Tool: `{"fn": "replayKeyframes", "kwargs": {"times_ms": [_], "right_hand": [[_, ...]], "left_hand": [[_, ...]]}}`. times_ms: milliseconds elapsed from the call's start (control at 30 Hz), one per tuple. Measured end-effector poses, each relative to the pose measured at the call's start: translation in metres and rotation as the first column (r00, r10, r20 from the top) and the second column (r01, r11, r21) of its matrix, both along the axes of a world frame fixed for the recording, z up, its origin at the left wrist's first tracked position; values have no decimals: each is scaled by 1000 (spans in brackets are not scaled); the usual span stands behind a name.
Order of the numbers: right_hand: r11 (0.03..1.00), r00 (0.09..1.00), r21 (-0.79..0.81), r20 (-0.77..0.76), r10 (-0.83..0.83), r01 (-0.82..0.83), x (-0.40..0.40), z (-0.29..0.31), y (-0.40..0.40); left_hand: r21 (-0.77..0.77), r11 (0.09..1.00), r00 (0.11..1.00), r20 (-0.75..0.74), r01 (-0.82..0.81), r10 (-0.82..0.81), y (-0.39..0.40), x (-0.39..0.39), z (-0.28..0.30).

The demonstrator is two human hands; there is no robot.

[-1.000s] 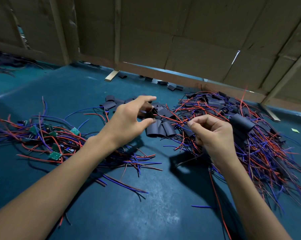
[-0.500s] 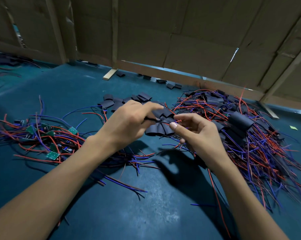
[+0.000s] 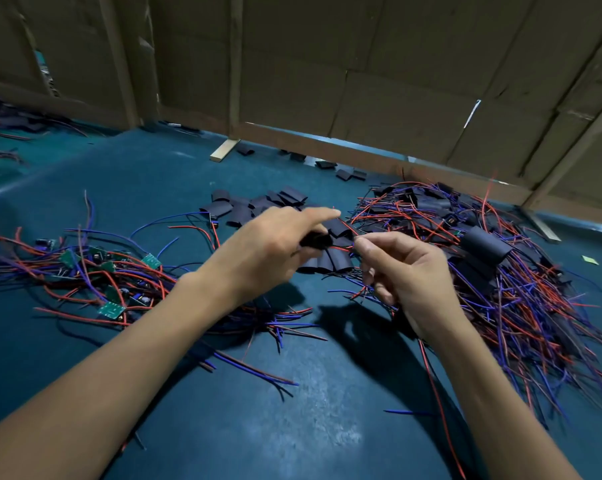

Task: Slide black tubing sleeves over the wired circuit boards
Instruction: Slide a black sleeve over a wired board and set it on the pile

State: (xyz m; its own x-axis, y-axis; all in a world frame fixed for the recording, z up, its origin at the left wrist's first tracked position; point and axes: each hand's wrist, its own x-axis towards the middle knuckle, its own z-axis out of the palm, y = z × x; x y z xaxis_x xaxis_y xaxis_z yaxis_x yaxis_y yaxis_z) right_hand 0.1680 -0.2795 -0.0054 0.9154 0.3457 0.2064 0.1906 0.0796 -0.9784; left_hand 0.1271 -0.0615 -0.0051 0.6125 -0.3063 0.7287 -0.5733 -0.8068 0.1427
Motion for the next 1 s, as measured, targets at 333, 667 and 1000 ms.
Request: {"fn": "replayKeyframes", "kwargs": {"times_ms": [333,667,1000], "right_hand": [[995,998,-84,55,-42,47,-4,0,6],[926,840,-257,533,-103,277,-12,-7,7],[962,892,-163,431,-132,221,-14,-6,13]], "left_hand": [[9,998,998,18,59,-59,-9,-2,-1],[66,995,997,4,73,-74,-9,-3,-1],[96,989,993,29,113,-116,-10,-8,7]]}}
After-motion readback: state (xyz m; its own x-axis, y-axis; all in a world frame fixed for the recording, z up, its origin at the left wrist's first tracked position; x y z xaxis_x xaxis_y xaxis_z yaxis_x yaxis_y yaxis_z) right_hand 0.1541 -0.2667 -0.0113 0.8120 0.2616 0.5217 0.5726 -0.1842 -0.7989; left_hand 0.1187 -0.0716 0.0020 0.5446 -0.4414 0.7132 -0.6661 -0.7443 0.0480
